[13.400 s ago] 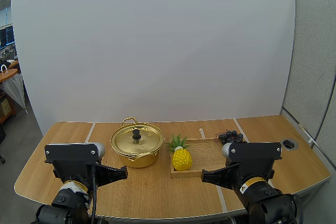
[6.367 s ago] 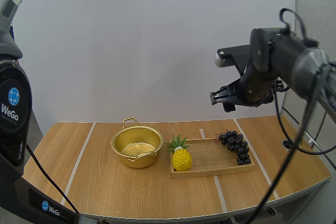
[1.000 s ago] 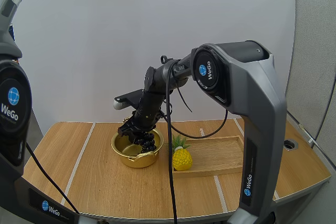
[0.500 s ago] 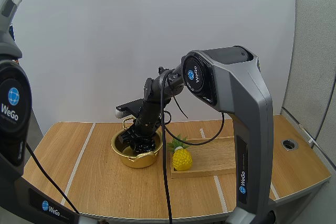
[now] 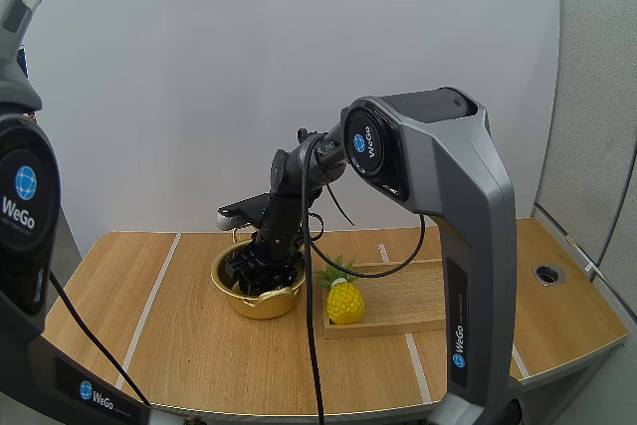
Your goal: Open the pot, put the grape inside, and close it
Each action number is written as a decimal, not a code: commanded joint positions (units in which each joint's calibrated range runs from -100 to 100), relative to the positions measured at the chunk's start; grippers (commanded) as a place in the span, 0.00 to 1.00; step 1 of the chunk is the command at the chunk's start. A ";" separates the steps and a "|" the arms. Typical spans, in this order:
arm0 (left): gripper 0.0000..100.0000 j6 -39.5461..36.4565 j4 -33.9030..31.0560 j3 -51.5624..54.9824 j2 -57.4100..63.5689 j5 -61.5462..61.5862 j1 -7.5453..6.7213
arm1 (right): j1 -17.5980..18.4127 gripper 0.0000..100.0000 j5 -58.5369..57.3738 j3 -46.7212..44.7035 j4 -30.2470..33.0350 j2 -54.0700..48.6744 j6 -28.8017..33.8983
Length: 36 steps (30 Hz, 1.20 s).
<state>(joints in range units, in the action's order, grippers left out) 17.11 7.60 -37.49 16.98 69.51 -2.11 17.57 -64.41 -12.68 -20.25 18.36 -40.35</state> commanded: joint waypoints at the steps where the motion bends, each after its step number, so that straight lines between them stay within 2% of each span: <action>1: 0.00 -0.81 0.29 -0.34 0.22 -2.59 -0.12 | 0.26 1.00 -6.31 -0.69 0.04 -5.96 -0.03; 16: 0.00 -0.81 0.29 -0.34 0.22 -2.59 -0.12 | 0.26 1.00 -8.24 -0.69 1.12 -18.35 1.30; 25: 0.00 -0.81 0.29 -0.34 0.22 -2.59 -0.12 | 0.26 1.00 -11.76 -0.82 1.36 -19.30 3.14; 29: 0.00 -0.81 0.29 -0.34 0.22 -2.59 -0.12 | 0.26 1.00 -12.66 -0.82 3.41 -19.56 5.09; 30: 0.00 -0.81 0.29 -0.34 0.22 -2.59 -0.12 | 0.26 0.92 -13.04 -0.82 3.39 -19.74 5.09; 31: 0.00 -0.81 0.29 -0.34 0.22 -2.59 -0.12 | 0.26 0.72 -13.45 -0.82 3.39 -20.16 5.09; 32: 0.00 -0.81 0.29 -0.34 0.22 -2.59 -0.12 | 0.26 0.58 -13.92 -0.82 2.90 -20.44 5.09; 33: 0.00 -0.81 0.29 -0.34 0.22 -2.59 -0.12 | 0.26 0.26 -14.35 -0.82 2.46 -20.85 5.09; 34: 0.00 -0.81 0.29 -0.34 0.22 -2.59 -0.12 | 0.26 0.00 -14.81 -0.82 2.33 -21.29 5.09; 36: 0.00 -0.81 0.29 -0.34 0.22 -2.59 -0.12 | 0.26 0.00 -15.73 -0.82 2.48 -22.11 5.24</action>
<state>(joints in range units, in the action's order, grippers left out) 17.11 7.60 -37.49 16.98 69.51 -2.11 17.79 -78.30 -13.46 -17.78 -1.88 -35.12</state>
